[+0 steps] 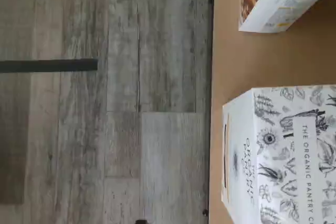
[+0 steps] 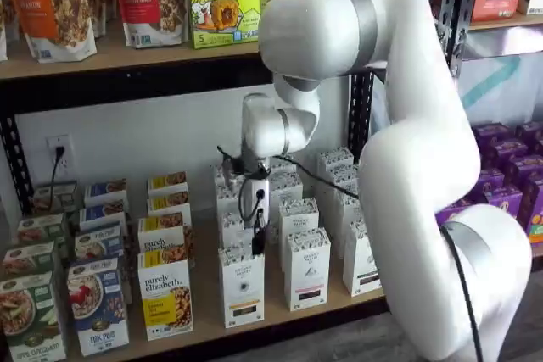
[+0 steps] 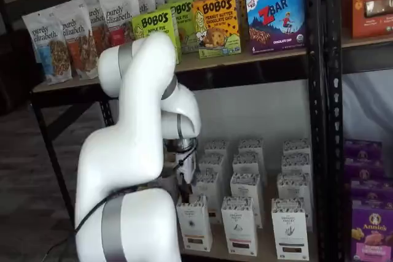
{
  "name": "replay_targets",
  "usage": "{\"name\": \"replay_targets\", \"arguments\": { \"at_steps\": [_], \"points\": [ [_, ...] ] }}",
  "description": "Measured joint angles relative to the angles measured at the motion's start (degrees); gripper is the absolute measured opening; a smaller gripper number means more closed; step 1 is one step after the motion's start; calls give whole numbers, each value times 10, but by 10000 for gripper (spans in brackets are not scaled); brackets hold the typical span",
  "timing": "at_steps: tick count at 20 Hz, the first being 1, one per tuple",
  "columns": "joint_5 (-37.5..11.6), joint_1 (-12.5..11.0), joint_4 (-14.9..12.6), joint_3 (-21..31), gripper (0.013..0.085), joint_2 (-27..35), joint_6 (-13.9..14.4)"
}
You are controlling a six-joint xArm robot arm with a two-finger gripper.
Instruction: Pick up the white box with a yellow strip in the middle, on the bottom shelf, the fourth box from the left
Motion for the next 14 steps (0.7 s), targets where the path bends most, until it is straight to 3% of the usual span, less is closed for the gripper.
{"name": "replay_targets", "arguments": {
  "at_steps": [6, 14],
  "points": [
    [12, 8, 7, -50, 850, 34, 4],
    [18, 12, -11, -104, 850, 81, 24]
  ]
}}
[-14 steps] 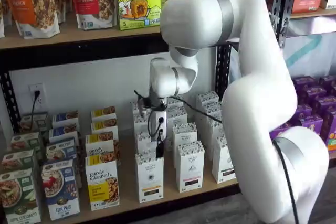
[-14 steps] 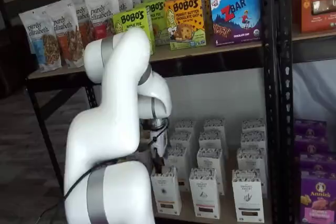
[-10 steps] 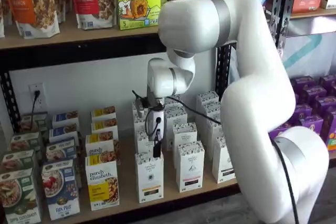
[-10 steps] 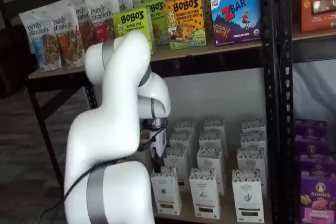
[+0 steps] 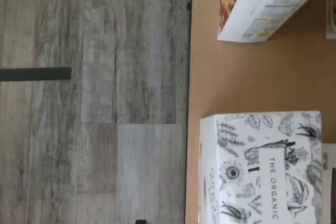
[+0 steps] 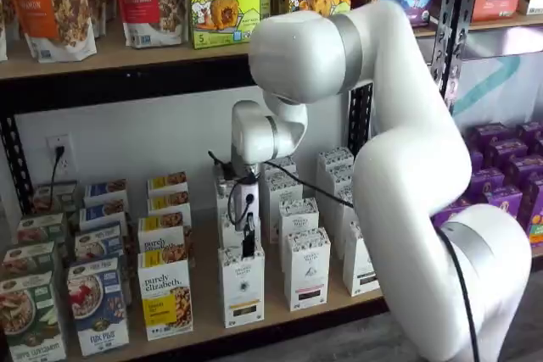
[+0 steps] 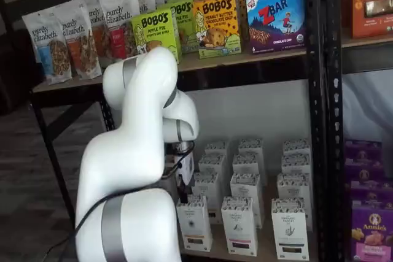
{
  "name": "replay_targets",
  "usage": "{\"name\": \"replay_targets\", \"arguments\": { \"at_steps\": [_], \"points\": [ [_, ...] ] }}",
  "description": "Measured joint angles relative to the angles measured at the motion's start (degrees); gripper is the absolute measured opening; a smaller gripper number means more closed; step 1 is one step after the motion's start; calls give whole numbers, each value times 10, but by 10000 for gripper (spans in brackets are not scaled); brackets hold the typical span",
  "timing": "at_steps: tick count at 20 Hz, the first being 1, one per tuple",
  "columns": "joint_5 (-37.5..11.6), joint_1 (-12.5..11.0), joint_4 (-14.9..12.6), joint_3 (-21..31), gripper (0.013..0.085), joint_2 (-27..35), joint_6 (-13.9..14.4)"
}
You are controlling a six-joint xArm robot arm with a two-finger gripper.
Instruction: Pick up the white box with a yellow strip in the middle, on the bottom shelf, the fourth box from the left
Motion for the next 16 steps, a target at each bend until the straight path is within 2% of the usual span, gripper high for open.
{"name": "replay_targets", "arguments": {
  "at_steps": [16],
  "points": [
    [8, -1, -27, -102, 850, 97, 20]
  ]
}}
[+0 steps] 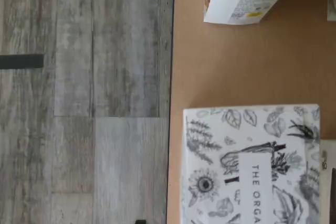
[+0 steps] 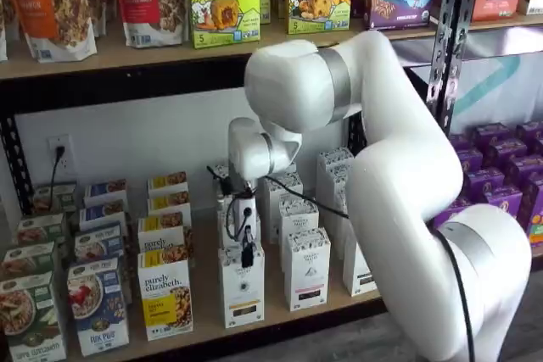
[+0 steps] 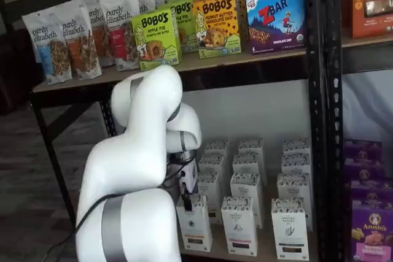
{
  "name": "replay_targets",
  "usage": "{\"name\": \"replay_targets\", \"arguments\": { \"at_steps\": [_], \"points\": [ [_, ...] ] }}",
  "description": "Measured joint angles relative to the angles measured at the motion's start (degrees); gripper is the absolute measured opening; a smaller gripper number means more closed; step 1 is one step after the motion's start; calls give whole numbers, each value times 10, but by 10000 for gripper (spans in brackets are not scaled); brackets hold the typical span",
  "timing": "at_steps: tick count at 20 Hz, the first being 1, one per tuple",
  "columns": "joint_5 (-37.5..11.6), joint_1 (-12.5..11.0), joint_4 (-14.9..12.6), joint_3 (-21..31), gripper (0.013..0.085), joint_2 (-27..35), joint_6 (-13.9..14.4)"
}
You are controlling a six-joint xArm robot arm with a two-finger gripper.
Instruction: Pick up the white box with a yellow strip in the middle, on the bottom shelf, the fourth box from the left
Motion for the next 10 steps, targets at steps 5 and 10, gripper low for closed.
{"name": "replay_targets", "arguments": {
  "at_steps": [5, 10],
  "points": [
    [-6, 1, -8, -15, 850, 17, 8],
    [-9, 0, -21, -25, 850, 31, 16]
  ]
}}
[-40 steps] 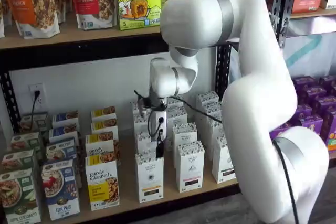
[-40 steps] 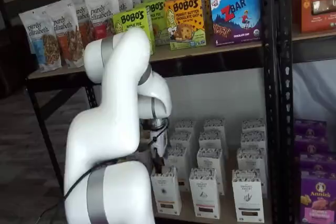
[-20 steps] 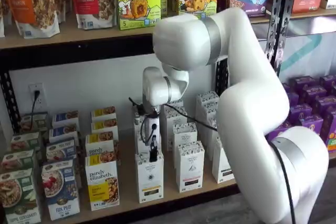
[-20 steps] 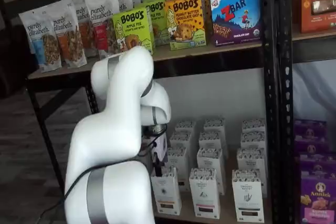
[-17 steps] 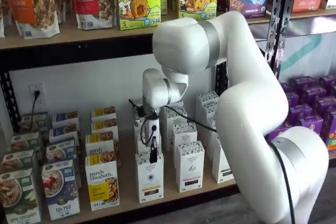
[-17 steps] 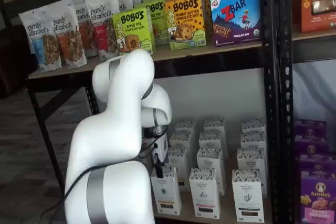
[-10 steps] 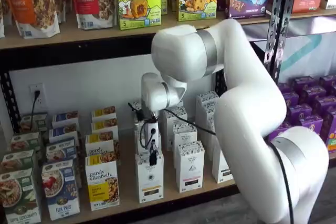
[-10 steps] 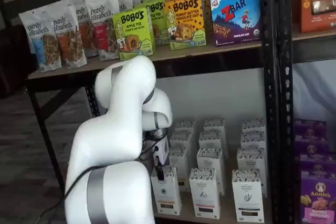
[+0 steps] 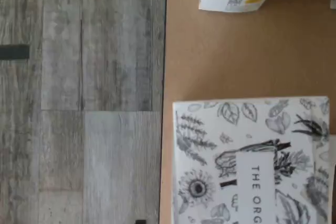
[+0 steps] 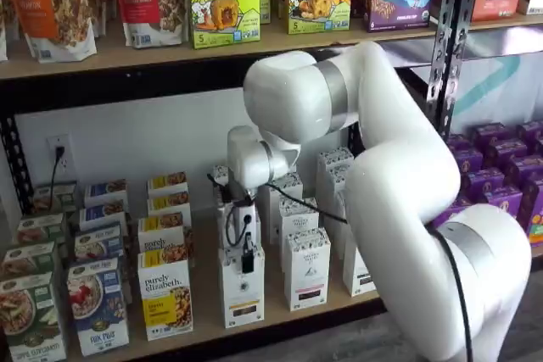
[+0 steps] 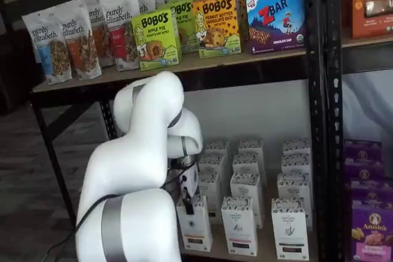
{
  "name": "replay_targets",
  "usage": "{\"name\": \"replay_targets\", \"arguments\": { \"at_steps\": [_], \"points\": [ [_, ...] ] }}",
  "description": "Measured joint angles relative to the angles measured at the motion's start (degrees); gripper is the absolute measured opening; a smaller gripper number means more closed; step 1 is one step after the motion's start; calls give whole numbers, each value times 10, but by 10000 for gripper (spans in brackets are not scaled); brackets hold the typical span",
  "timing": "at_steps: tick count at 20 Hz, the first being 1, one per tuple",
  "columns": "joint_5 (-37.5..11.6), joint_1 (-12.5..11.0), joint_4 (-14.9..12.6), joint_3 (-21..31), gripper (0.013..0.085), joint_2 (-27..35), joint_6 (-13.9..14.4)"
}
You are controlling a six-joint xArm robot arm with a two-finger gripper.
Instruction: Pick up the white box with a yellow strip in the middle, on the bottom shelf, the fourth box from the left
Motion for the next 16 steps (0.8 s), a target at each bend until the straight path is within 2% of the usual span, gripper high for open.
{"name": "replay_targets", "arguments": {
  "at_steps": [16],
  "points": [
    [-24, -1, -19, -3, 850, 16, 14]
  ]
}}
